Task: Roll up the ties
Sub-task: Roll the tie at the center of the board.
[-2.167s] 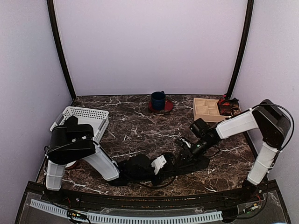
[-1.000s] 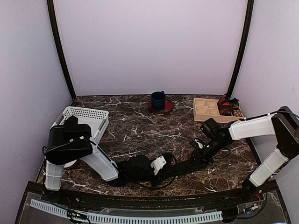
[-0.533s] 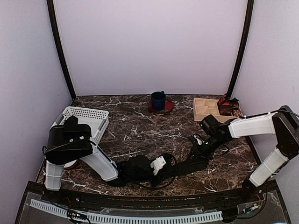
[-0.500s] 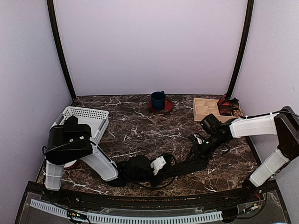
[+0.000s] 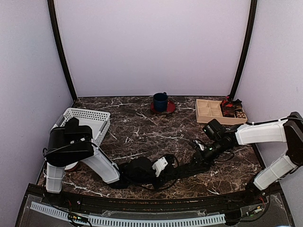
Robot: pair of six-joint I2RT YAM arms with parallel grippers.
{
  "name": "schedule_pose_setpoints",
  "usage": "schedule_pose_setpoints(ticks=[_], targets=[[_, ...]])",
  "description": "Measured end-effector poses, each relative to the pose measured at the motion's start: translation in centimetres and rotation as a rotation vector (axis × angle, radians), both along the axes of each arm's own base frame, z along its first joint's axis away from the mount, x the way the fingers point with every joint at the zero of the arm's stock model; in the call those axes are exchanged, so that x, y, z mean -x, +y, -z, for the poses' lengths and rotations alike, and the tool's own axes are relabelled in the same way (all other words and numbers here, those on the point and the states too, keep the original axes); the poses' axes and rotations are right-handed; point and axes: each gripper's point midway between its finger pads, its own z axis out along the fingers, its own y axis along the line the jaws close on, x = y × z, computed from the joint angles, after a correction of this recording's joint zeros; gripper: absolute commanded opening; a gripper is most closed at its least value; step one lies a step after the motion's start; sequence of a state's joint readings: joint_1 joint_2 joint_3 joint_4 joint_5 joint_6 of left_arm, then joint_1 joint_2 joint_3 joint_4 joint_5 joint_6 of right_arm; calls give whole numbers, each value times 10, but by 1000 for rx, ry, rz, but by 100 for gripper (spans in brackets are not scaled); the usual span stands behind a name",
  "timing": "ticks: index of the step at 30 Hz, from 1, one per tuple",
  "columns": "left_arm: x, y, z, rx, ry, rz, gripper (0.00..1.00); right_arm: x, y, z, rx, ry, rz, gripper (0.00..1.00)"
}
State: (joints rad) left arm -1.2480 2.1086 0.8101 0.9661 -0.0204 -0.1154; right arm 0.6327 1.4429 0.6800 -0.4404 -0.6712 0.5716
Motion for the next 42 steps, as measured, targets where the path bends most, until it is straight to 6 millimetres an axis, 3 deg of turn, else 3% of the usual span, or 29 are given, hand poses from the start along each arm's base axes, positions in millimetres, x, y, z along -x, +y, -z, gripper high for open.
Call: schedule_pose_setpoints(ticks=[21, 28, 36, 42], targets=[[-2, -6, -2, 20, 92, -41, 34, -11, 3, 31, 76, 0, -7, 14], [-1, -6, -2, 26, 95, -38, 39, -13, 4, 34, 81, -12, -29, 10], [7, 5, -4, 44, 52, 41, 46, -8, 5, 38, 49, -14, -50, 7], [15, 7, -4, 25, -20, 129, 46, -6, 6, 39, 38, -5, -54, 7]])
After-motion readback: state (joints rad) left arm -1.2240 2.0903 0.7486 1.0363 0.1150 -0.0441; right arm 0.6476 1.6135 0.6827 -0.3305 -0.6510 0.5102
